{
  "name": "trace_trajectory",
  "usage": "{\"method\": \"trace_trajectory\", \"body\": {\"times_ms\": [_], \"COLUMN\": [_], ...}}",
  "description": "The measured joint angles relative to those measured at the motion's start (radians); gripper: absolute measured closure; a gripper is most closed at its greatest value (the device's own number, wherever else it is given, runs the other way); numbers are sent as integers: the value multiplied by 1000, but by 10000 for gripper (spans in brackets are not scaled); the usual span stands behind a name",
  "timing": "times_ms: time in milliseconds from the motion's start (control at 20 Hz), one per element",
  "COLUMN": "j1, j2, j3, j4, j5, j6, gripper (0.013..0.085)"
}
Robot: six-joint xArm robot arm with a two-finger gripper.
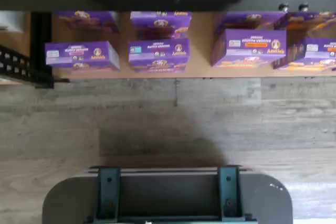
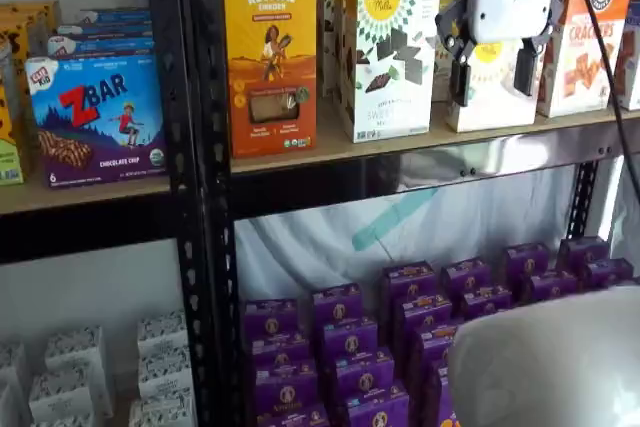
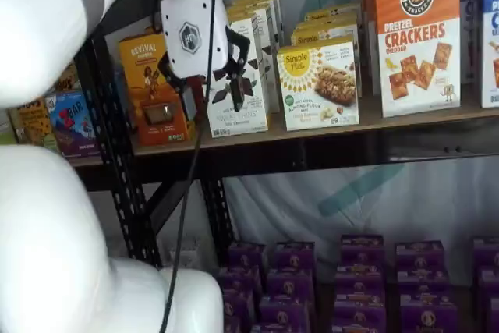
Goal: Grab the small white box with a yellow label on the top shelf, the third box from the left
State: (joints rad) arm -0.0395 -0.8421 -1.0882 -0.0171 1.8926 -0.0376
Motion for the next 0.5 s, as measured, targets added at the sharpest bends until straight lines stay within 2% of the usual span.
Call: {"method": "trace_trajectory", "body": {"times_ms": [500], "j1": [-105], "j2": [81], "j3": [-5], "j4": [-6], "j5": [-118], "j6": [-102], "gripper": [130]}}
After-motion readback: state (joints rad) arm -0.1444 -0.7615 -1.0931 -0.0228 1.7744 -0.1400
